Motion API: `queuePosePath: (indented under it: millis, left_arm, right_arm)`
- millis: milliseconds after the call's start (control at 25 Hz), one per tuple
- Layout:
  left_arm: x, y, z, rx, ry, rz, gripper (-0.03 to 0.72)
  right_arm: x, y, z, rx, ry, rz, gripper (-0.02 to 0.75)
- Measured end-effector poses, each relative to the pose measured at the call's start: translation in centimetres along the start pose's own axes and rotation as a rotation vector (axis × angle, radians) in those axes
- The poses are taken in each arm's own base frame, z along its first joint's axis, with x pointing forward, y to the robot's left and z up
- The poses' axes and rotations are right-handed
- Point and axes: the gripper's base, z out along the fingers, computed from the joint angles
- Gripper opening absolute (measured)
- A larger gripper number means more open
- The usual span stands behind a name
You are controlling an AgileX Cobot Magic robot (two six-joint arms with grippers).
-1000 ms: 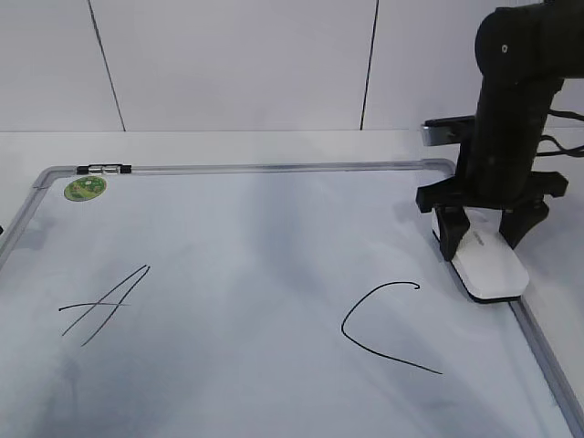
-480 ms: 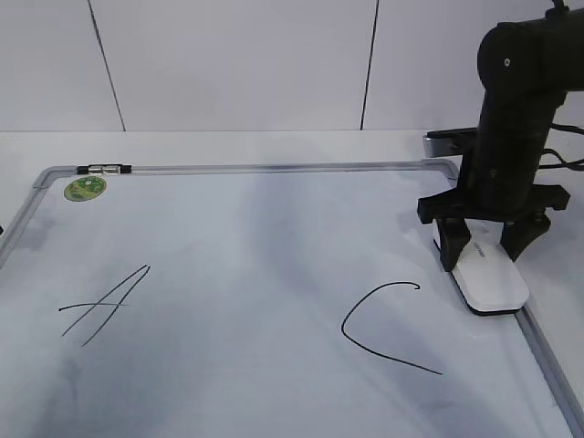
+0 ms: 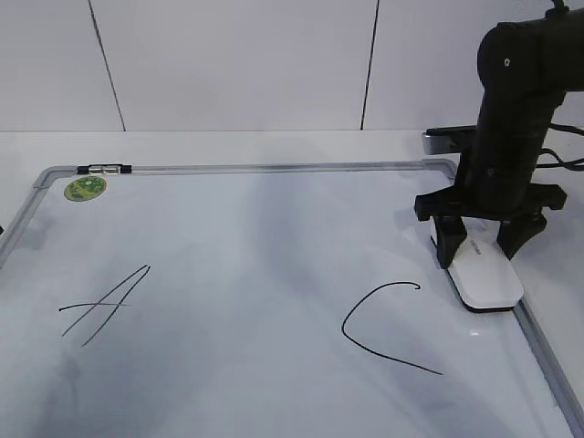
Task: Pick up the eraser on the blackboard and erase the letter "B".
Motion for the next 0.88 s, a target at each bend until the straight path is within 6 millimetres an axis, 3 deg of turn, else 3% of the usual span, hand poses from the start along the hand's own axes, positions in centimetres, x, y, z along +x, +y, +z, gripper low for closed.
queuePosePath:
  millis: [880]
  left_arm:
    - [0.02, 0.00, 0.00, 0.000, 0.002, 0.000, 0.034]
  right_arm:
    - [-0.12, -0.17, 0.13, 0.018, -0.019, 0.016, 0.543]
